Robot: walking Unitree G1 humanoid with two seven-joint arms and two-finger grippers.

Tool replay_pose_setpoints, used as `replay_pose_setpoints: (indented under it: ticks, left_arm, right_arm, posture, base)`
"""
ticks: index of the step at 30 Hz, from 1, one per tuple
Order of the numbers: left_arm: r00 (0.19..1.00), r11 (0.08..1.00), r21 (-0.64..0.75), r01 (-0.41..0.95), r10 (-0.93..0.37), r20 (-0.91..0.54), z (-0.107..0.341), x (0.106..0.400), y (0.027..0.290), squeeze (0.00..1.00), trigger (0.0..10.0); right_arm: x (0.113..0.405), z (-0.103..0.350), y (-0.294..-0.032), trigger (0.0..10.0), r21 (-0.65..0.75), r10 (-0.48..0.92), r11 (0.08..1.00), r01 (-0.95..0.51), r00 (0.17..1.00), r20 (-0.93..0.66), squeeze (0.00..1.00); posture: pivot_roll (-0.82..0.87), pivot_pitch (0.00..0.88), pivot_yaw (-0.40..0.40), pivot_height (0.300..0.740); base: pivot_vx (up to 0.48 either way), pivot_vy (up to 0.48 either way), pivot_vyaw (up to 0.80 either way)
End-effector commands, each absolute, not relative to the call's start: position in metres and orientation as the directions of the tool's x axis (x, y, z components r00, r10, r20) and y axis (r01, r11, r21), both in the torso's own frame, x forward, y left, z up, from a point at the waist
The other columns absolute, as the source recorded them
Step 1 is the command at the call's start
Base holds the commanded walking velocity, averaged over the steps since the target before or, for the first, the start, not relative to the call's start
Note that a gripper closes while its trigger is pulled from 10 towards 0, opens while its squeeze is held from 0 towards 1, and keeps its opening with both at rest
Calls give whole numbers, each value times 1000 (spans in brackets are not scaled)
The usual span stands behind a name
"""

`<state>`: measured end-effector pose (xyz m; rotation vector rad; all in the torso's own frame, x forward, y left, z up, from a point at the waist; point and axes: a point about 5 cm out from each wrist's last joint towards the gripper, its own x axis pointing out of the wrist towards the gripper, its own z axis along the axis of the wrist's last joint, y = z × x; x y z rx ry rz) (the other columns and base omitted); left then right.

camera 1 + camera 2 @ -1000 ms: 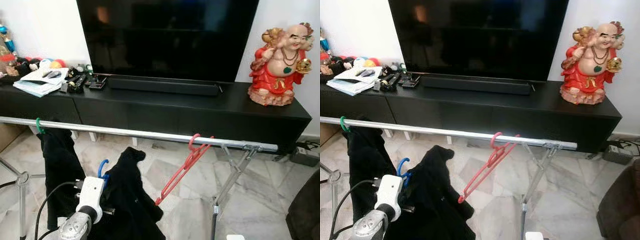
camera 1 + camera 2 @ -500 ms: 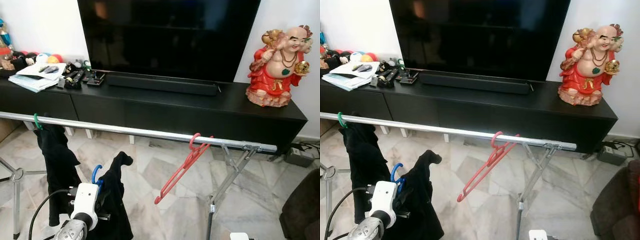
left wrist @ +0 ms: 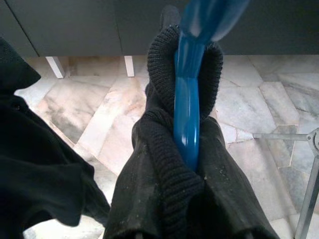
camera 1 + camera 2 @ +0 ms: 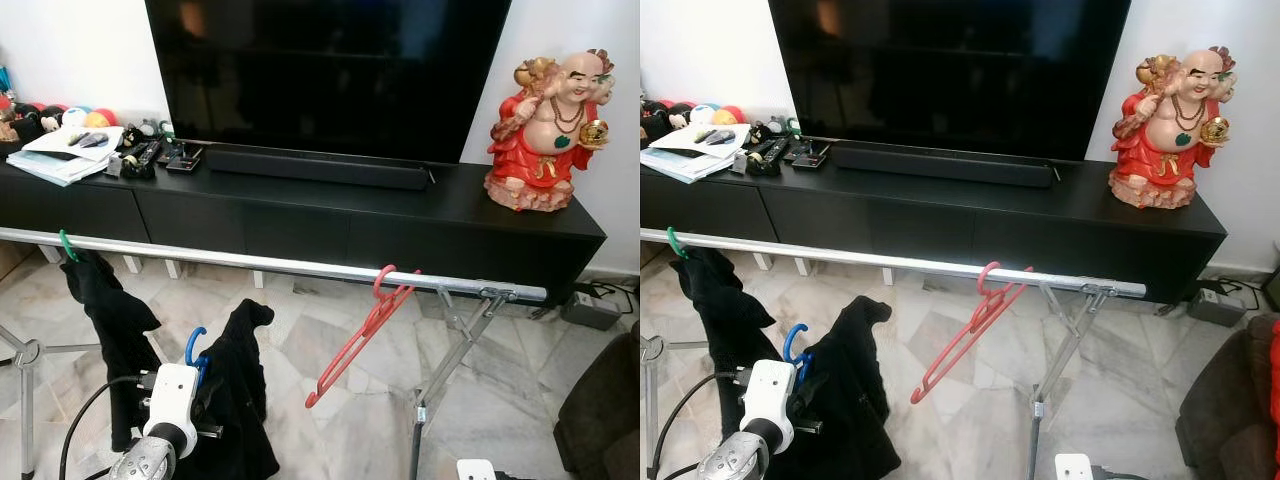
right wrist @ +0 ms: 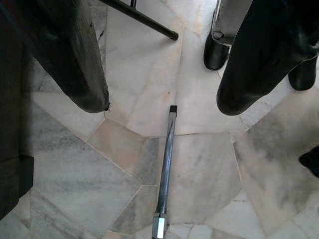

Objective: Hang hanger

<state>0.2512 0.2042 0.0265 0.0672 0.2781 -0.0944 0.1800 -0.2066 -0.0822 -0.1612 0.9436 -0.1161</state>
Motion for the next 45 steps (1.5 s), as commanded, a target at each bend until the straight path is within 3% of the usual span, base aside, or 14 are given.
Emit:
replay_pose_setpoints:
  ticks: [1,21,26,29,32,36,45]
  left_arm:
    - [972,992,67,111,-94,-217,39,260,204,0,10000]
    - [970,987,73,146,-128,-207,41,258,201,0,10000]
    - [944,965,59,256,-237,-230,39,253,191,0,10000]
    - [874,914,26,404,-378,-304,33,245,184,0,10000]
    - [849,891,25,453,-422,-319,35,244,184,0,10000]
    - [838,862,86,500,-457,-296,49,254,185,0,10000]
    - [901,901,141,409,-376,-215,73,295,185,0,10000]
  right_arm:
    - [180,-82,-206,10000,-187,-169,982,28,581,-796,0]
    - [177,-84,-203,10000,-178,-161,984,26,574,-803,0]
    - [176,-85,-203,10000,-179,-161,984,25,571,-805,0]
    - [175,-85,-203,10000,-179,-160,984,23,568,-807,0]
    - [175,-85,-202,10000,-179,-160,984,23,568,-808,0]
    - [175,-86,-201,10000,-177,-158,984,22,566,-809,0]
    - [175,-87,-196,10000,-168,-155,985,28,563,-812,0]
  posture:
    - [67,0,-17,740]
    - [69,0,-14,740]
    - [71,0,-14,740]
    - [72,0,-16,740]
    - [73,0,-14,740]
    - [79,0,-12,740]
    - [68,0,2,740]
  base:
    - [251,0,0]
    - [219,0,0]
    - [0,0,0]
    - [0,0,0]
    - [0,0,0]
    - [0,0,0]
    - [0,0,0]
